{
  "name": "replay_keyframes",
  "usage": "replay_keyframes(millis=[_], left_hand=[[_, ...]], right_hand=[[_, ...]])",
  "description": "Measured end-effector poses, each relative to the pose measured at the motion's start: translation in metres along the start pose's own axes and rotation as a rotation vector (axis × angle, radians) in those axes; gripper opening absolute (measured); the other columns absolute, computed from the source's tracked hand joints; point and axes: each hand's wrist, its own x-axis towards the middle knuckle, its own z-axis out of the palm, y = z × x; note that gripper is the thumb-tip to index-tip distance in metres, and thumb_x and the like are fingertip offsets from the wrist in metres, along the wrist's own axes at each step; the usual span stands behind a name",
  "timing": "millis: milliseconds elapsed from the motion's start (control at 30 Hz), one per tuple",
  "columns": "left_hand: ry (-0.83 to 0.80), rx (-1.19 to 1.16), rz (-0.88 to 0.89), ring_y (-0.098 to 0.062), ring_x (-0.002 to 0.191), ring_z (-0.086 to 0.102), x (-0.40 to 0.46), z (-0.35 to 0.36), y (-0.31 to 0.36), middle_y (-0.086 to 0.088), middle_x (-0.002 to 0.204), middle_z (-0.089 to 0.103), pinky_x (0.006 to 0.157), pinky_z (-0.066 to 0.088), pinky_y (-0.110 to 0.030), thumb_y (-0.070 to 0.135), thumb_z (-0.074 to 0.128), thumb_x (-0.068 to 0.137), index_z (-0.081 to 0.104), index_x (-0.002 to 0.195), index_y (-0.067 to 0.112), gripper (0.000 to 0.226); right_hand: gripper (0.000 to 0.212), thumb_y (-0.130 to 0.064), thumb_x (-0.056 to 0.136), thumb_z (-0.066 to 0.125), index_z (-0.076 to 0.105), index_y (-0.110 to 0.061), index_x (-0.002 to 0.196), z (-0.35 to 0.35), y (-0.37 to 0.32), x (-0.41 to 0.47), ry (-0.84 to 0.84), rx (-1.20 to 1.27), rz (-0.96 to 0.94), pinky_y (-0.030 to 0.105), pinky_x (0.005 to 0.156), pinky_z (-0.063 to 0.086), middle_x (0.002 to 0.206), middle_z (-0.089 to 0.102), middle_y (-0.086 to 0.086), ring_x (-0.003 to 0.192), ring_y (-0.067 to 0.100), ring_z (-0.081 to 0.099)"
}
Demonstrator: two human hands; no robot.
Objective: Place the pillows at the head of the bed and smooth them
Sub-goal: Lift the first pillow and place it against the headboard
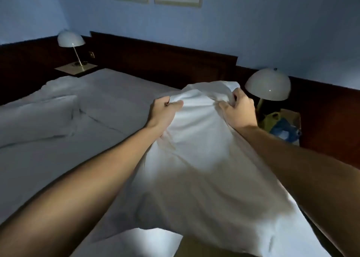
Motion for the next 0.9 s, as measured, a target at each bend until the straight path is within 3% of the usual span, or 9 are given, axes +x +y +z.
replay_keyframes(millis=[133, 233, 367, 500, 733, 900], left_hand=[[0.128, 0.021, 0.061, -0.014, 0.055, 0.035, 0.047, 0.063, -0.022, 0.001, 0.061, 0.037, 0.05, 0.03, -0.028, 0.028, 0.068, 0.087, 0.041, 0.063, 0.013, 0.039], [0.15, 0.143, 0.113, -0.015, 0.059, 0.043, 0.087, 0.097, -0.035, -0.005, 0.064, 0.046, 0.053, 0.036, -0.032, 0.038, 0.065, 0.089, 0.05, 0.069, -0.001, 0.046], [0.217, 0.216, 0.113, -0.012, 0.055, 0.032, 0.148, 0.135, -0.039, 0.002, 0.061, 0.034, 0.054, 0.029, -0.033, 0.035, 0.067, 0.089, 0.036, 0.063, 0.017, 0.044], [0.252, 0.267, 0.085, -0.011, 0.054, 0.029, 0.224, 0.161, -0.056, 0.005, 0.059, 0.03, 0.049, 0.026, -0.023, 0.033, 0.068, 0.09, 0.032, 0.06, 0.019, 0.049], [0.289, 0.2, 0.004, -0.013, 0.055, 0.031, 0.363, 0.188, -0.102, 0.003, 0.06, 0.032, 0.054, 0.027, -0.034, 0.034, 0.064, 0.095, 0.034, 0.06, 0.023, 0.047], [0.326, 0.237, -0.038, -0.014, 0.056, 0.032, 0.445, 0.193, -0.122, 0.005, 0.058, 0.032, 0.057, 0.027, -0.035, 0.031, 0.064, 0.094, 0.032, 0.06, 0.021, 0.048]], right_hand=[[0.032, -0.032, 0.086, 0.07, 0.042, -0.02, 0.076, 0.002, 0.046, 0.083, -0.084, -0.004, -0.106, 0.034, 0.054, 0.036, 0.067, 0.05, 0.002, 0.061, 0.023, 0.047], [0.026, -0.034, 0.089, 0.067, 0.053, -0.013, 0.091, 0.012, 0.077, 0.136, -0.131, -0.067, -0.13, 0.034, 0.055, 0.032, 0.075, 0.055, 0.004, 0.066, 0.023, 0.049], [0.031, -0.033, 0.092, 0.066, 0.049, -0.007, 0.089, 0.039, 0.116, 0.204, -0.139, -0.028, -0.166, 0.031, 0.05, 0.03, 0.072, 0.053, 0.004, 0.062, 0.018, 0.046], [0.03, -0.034, 0.093, 0.066, 0.048, -0.012, 0.086, 0.087, 0.149, 0.279, -0.17, -0.014, -0.144, 0.033, 0.05, 0.029, 0.071, 0.05, 0.001, 0.062, 0.017, 0.045], [0.03, -0.038, 0.094, 0.066, 0.053, -0.01, 0.091, 0.183, 0.185, 0.41, -0.33, -0.059, -0.126, 0.032, 0.05, 0.028, 0.073, 0.054, 0.001, 0.059, 0.013, 0.046], [0.029, -0.034, 0.093, 0.066, 0.055, -0.007, 0.094, 0.238, 0.187, 0.49, -0.391, -0.08, -0.142, 0.033, 0.051, 0.032, 0.08, 0.06, 0.009, 0.067, 0.024, 0.053]])
